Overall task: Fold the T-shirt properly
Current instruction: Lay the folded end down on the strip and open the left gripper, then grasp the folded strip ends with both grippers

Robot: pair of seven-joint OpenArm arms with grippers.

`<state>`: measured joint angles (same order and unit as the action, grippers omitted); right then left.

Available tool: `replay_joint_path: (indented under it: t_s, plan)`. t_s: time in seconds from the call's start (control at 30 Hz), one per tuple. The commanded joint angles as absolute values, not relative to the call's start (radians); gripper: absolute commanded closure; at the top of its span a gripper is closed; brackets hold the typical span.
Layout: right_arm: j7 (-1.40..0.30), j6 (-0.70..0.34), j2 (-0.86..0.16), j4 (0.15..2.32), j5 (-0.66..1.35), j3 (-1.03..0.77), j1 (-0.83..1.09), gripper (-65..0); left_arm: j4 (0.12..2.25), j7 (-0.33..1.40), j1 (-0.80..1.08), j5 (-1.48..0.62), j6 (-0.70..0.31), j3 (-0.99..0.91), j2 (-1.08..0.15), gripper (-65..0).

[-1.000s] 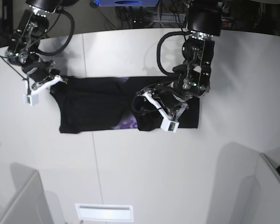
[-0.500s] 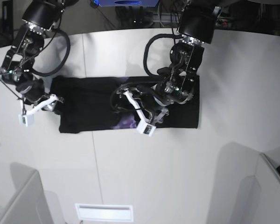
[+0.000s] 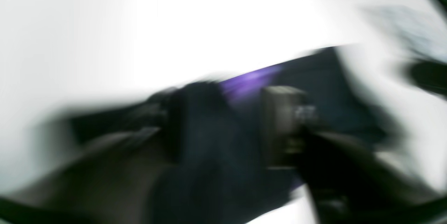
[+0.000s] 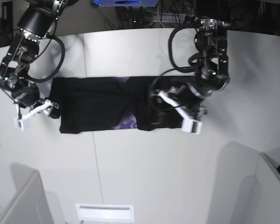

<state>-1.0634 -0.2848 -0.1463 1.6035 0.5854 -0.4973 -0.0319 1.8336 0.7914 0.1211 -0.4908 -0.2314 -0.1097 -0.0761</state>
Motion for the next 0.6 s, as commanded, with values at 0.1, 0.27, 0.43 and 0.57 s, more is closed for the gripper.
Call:
replay_joint_path:
  t_s: [0.1,0.27,0.43,0.57]
  plan:
    - [-1.046,-0.289,-0.186,1.501,0.611,-0.498,-0.088,-45.6,1.840,0.769,0.179,-0.512,-0.249,-0.349,-0.120,0.0]
    - [-1.040,-0.289,-0.203,1.402,0.611,-0.492,-0.096,-48.5,1.748,0.766,0.222,-0.503,-0.259,-0.549,-0.174,0.0]
    - [-1.040,-0.291,-0.202,1.337,0.613,-0.490,-0.114,-48.8,1.606,0.765,0.220,-0.501,-0.398,-0.650,-0.197,0.0]
    - [-1.046,-0.331,-0.193,1.322,0.613,-0.490,-0.110,-48.9,1.552,0.707,0.226,-0.501,-0.430,-0.647,-0.199,0.0]
